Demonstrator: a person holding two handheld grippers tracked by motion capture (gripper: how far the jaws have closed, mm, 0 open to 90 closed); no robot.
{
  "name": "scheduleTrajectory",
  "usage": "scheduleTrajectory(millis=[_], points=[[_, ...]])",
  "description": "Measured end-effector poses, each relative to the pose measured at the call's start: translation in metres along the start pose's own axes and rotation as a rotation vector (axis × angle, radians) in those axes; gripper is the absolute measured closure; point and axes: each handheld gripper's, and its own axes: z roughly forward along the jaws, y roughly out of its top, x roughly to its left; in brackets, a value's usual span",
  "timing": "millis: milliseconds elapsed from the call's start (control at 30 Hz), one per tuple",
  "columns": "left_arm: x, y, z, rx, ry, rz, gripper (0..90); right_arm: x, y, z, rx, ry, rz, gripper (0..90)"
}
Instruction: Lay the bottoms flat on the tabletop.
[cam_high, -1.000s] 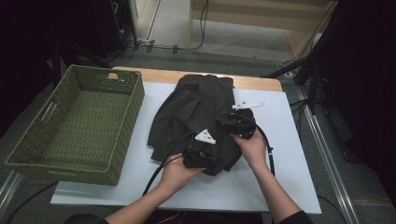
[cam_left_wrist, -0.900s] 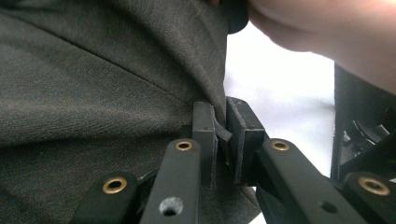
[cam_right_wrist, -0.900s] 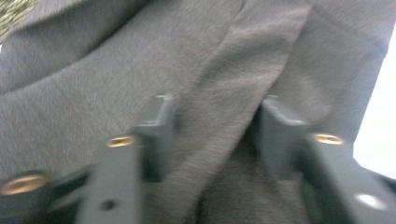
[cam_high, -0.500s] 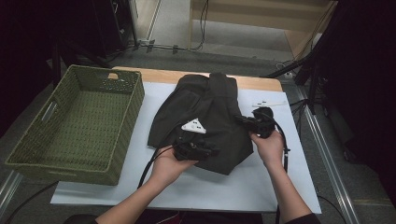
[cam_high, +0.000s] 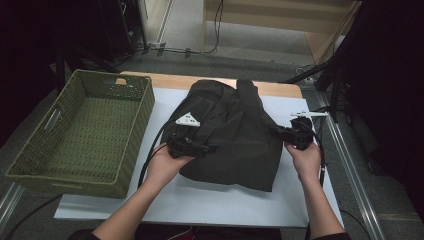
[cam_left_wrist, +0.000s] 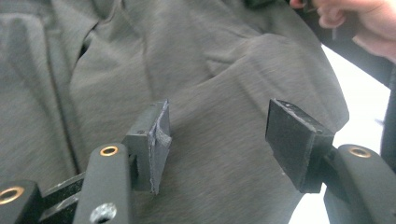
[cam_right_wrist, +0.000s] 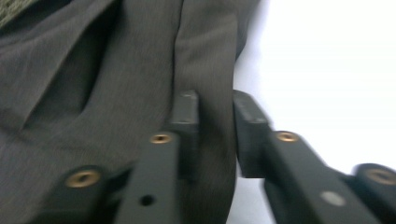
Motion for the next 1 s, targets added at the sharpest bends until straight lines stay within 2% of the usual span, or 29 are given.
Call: scheduleTrajectory(millis=[100,167,233,400,533,600,733,800,867,1000], points=[[0.005,-0.002,0.001,0.007,0.005,-0.015,40.6,0.002,0.003,-0.004,-0.058,-0.011,-0.019,56.9],[0.007,-0.003,0.002,0.013,0.012,-0.019,39.2,0.005,0.005,-0.004,-0.074,0.012,-0.026,54.8],[0.009,-0.005,0.003,0.021,0.021,-0.020,39.2,0.008,0.006,-0.002,-0.080,0.012,-0.043,53.0],[0.012,-0.009,0.003,0.029,0.028,-0.028,39.1,0.016,0.008,0.011,-0.084,0.008,-0.084,48.1],[0.014,-0.013,0.001,0.024,0.037,-0.033,39.1,0.022,0.014,0.026,-0.068,0.017,-0.085,44.8],[0.014,-0.015,-0.001,0.017,0.041,-0.042,39.1,0.024,0.018,0.036,-0.044,-0.004,-0.084,41.3],[0.017,-0.019,-0.003,0.019,0.049,-0.046,39.1,0.023,0.020,0.054,-0.030,-0.015,-0.069,37.3],[0.018,-0.020,-0.004,0.019,0.052,-0.053,39.1,0.021,0.019,0.063,-0.015,-0.029,-0.067,37.5],[0.019,-0.022,-0.006,0.013,0.055,-0.060,39.1,0.019,0.018,0.070,-0.013,-0.048,-0.072,42.4],[0.020,-0.024,-0.007,0.014,0.059,-0.064,39.1,0.007,0.016,0.083,-0.017,0.002,-0.026,52.1]])
